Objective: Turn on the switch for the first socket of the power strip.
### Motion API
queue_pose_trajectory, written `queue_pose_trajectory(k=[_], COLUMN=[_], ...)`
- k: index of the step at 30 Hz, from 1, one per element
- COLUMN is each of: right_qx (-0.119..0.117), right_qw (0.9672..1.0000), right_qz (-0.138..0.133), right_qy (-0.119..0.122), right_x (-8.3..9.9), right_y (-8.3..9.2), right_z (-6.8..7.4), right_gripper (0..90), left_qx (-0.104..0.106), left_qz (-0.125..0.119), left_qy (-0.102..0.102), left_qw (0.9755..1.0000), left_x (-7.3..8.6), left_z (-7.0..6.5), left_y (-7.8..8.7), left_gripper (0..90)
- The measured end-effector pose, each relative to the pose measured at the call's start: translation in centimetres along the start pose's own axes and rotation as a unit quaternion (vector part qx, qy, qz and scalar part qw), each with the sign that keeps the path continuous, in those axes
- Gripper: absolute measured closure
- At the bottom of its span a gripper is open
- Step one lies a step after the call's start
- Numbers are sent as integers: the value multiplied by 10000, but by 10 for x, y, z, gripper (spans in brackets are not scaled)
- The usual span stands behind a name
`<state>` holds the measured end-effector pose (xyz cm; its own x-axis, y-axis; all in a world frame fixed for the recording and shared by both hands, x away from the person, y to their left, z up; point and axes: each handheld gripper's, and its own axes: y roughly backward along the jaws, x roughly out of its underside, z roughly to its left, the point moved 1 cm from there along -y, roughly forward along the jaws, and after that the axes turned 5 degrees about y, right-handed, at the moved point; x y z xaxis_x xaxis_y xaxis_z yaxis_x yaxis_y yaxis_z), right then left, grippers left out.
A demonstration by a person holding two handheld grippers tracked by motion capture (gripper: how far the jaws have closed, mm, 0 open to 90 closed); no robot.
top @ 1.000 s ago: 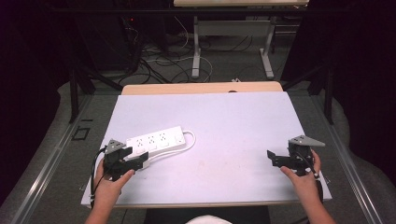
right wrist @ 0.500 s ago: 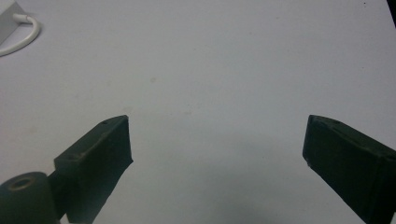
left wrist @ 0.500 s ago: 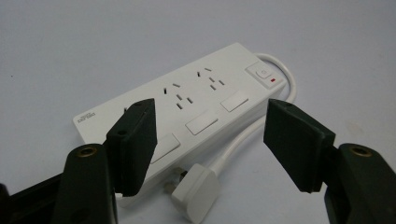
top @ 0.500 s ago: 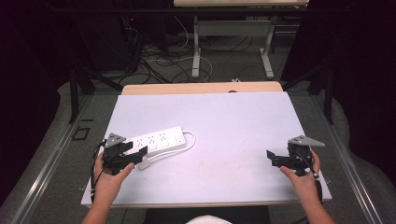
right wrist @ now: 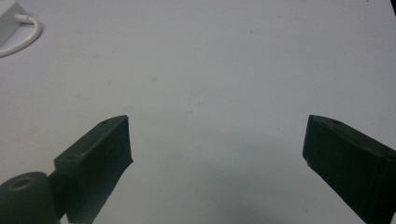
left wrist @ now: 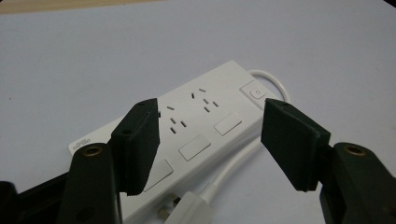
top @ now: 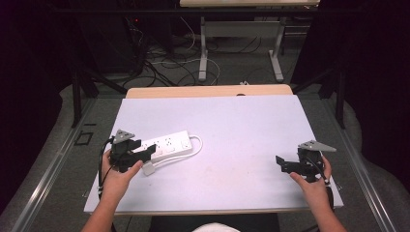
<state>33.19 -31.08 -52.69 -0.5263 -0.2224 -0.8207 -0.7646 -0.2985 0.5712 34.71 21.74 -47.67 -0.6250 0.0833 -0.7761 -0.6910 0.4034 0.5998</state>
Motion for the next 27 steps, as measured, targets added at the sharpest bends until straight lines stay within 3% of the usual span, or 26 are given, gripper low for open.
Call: queue_pose_trajectory(k=[6, 10, 14, 21, 27], right_qx=[13, 10, 6, 9, -13], right_qw=[10000, 10000, 10000, 10000, 10000], right_qz=[-7, -7, -6, 7, 24], right_qy=[-14, -18, -20, -21, -7], right_x=[0, 0, 0, 0, 1], right_y=[0, -1, -1, 0, 0], right_z=[0, 0, 0, 0, -1], right_gripper=[73, 73, 73, 73, 73], left_qx=[24, 54, 75, 87, 102], left_qz=[-33, 75, 27, 48, 179], left_qy=[20, -104, -13, -29, -2], left_qw=[10000, 9999, 10000, 9999, 9998], left_x=[-6, -11, -14, -19, -21], left_z=[-4, -6, -10, -13, -15], left_y=[-4, -6, -11, -18, -25], left_gripper=[400, 418, 438, 485, 541])
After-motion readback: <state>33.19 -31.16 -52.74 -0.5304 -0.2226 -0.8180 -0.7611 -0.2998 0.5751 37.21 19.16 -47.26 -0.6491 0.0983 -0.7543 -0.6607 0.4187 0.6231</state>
